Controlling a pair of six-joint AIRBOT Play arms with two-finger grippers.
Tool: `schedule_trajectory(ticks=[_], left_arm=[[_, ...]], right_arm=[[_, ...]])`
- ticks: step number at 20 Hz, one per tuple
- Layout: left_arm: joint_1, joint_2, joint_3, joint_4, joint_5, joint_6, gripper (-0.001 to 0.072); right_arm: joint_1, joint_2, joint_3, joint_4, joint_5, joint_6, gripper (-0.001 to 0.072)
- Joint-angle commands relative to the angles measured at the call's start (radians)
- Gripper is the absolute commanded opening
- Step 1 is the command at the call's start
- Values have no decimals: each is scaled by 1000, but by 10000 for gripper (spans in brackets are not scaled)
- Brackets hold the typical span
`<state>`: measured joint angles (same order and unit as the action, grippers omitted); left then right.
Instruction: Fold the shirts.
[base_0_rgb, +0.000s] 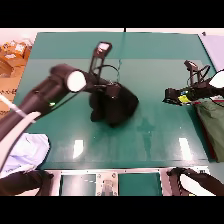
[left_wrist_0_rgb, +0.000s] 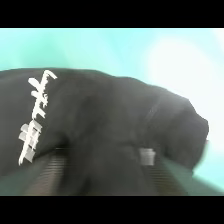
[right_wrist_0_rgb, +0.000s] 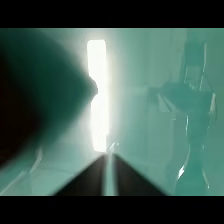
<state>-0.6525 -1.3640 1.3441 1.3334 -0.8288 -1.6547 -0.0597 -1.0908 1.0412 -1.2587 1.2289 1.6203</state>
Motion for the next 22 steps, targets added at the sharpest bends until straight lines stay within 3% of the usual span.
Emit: schedule_trajectory(ticks=[1, 5, 7, 9, 11, 12, 13, 15, 22], left_arm=[[37, -82, 21, -47, -85, 25, 707], [241, -82, 111, -3, -510, 66, 707], [310, -82, 66, -3, -588, 66, 707], [334, -82, -34, -6, -541, 66, 707], [333, -83, -161, -53, -386, 66, 707], [333, -83, -214, -93, -293, 66, 707], [334, -83, -257, -140, -205, 66, 706], [333, -84, -292, -229, -109, 92, 706], [333, -83, -293, -272, -124, 119, 706]], right_arm=[[-25, 2, 6, 2, 10, 2, 355], [-24, 0, -33, 2, 8, 2, 372], [-23, -14, -98, 2, -35, 2, 372], [-23, -26, -179, 16, -116, 1, 372], [-23, -49, -233, 95, -141, -28, 374], [-23, -58, -257, 156, -140, -61, 397], [-14, -61, -288, 223, -141, -95, 495], [34, -61, -348, 333, -146, -145, 518], [343, -189, -419, 575, -431, -166, 517]])
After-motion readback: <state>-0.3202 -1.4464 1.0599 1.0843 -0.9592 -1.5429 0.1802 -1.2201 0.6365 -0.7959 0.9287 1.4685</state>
